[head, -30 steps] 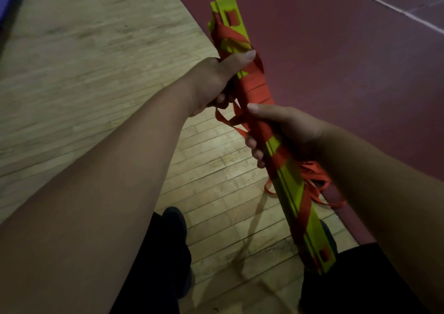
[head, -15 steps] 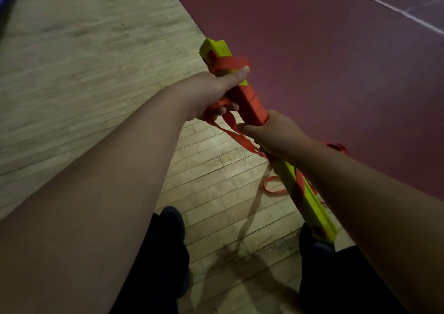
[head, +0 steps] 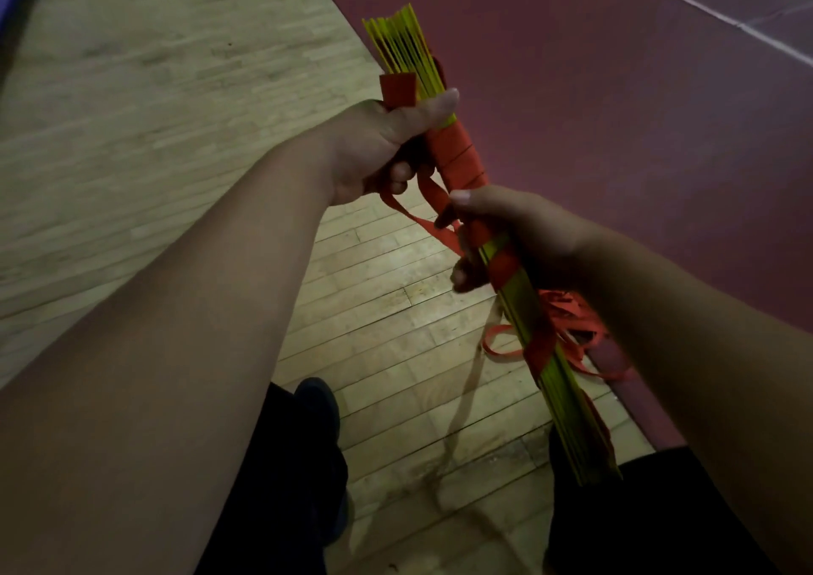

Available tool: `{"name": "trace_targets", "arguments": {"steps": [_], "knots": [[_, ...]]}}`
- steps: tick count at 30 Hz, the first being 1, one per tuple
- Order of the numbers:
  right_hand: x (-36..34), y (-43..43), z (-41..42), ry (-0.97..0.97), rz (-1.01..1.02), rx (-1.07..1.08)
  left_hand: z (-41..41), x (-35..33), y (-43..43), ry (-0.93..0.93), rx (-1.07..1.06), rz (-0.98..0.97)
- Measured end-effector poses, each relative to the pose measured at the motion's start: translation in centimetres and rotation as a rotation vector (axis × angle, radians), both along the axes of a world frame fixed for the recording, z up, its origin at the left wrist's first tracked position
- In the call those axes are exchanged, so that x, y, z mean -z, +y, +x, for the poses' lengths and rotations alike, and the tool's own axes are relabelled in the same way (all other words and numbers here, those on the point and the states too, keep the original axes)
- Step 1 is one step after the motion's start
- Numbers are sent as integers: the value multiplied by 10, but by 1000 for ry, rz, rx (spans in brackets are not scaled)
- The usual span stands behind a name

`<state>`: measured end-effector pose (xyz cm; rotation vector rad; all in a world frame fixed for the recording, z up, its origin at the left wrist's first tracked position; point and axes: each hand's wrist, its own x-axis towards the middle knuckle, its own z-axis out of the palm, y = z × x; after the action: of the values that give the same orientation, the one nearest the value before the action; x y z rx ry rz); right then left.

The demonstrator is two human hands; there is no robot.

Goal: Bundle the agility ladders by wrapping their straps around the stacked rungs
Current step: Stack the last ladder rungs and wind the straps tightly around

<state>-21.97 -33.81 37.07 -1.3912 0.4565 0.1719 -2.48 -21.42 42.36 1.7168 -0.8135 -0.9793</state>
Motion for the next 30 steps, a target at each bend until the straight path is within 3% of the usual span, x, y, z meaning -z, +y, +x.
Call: {"name": "trace_targets", "arguments": {"steps": [10,16,24,30], "knots": [[-2,-3,2,30,-204,56,6,4,1,-74,9,61],[12,-3,4,111,-476,193,-1,15,-4,-71,-96,163],[37,9,9,195,-1060,225,-34,30,-20,-20,-293,291],[27,16,14,191,-1154,210,-34,21,-25,5,-422,282]]}}
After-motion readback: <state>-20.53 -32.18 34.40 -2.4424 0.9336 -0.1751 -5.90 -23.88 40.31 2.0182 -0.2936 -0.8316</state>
